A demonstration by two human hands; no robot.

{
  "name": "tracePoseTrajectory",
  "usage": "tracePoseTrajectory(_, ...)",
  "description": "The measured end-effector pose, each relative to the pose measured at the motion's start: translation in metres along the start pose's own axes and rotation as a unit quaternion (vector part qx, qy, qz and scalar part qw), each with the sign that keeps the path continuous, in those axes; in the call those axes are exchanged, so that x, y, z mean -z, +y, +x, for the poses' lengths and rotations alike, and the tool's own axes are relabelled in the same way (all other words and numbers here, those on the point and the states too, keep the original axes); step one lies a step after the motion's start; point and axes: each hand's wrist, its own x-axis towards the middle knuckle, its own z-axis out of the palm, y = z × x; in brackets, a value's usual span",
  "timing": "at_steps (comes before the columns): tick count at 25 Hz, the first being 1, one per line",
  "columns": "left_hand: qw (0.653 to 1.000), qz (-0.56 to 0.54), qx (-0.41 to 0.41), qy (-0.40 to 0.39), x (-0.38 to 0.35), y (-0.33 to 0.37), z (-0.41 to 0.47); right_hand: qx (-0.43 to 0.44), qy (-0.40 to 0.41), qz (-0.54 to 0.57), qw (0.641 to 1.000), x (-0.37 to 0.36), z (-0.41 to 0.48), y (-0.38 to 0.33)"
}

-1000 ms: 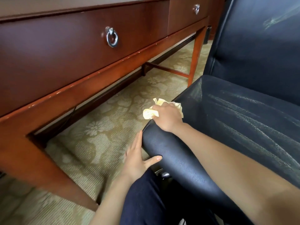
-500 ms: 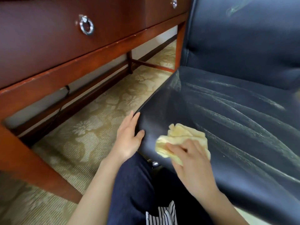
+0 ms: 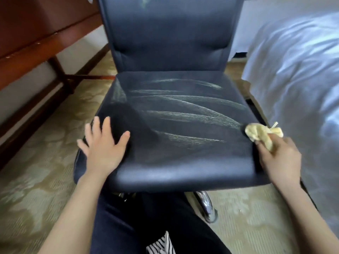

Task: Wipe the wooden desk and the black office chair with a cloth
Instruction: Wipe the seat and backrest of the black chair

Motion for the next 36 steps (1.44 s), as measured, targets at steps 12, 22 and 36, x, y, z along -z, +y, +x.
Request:
tracePoseTrajectory(12,0.995,0.085,0.06,0.003,-0.008,0.002,0.012,0.179,-0.134,0.014,0.975,-0.056,-0.054,-0.185)
tracePoseTrajectory(22,0.996,0.07,0.007,0.047,-0.019,-0.007,0.01,0.175,-0.006,0.013,0.985,-0.043,-0.054,-0.135)
tracePoseTrajectory(36,0.955,0.07,-0.285,0.043,-0.028,0.025,-0.014,-0.171,0.115,-0.09,0.974,-0.02,-0.021,-0.06)
